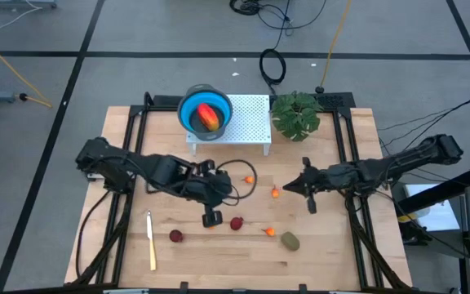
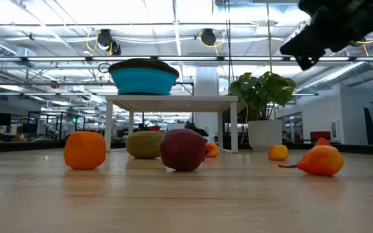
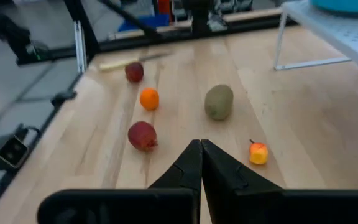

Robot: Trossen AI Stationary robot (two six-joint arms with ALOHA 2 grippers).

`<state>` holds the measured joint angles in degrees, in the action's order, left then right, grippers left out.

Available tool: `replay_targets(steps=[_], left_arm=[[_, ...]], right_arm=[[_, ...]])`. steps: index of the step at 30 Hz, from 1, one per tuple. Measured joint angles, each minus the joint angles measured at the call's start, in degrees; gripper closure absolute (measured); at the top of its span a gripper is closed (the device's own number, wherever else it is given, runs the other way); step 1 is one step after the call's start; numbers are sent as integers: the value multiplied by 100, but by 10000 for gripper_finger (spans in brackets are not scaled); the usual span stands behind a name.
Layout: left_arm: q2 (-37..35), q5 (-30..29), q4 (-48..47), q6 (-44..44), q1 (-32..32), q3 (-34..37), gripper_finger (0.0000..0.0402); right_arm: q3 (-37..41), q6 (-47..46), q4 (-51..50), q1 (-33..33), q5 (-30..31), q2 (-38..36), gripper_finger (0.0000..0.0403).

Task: Pick & Place Fruit
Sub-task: Put the kiwi in the blue strainer bowl on the shelf

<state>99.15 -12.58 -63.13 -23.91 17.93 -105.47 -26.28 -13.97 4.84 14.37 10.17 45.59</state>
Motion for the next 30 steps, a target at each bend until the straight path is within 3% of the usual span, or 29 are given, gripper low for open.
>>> replay_targets(steps=[6, 12, 21, 30], left_arm=[[416, 204, -33, 293, -105, 0, 399], [761, 264, -433, 360, -363, 0, 365], [1245, 251, -781, 837, -647, 0, 253], [1674, 145, -845, 1154, -701, 0, 124]], right_arm=[[657, -88, 56, -2, 7, -1125, 403], [1043, -180, 88, -2, 41, -1974, 403], [1417, -389, 96, -2, 49, -2679, 403], [1477, -492, 90, -2, 27, -2743, 403]])
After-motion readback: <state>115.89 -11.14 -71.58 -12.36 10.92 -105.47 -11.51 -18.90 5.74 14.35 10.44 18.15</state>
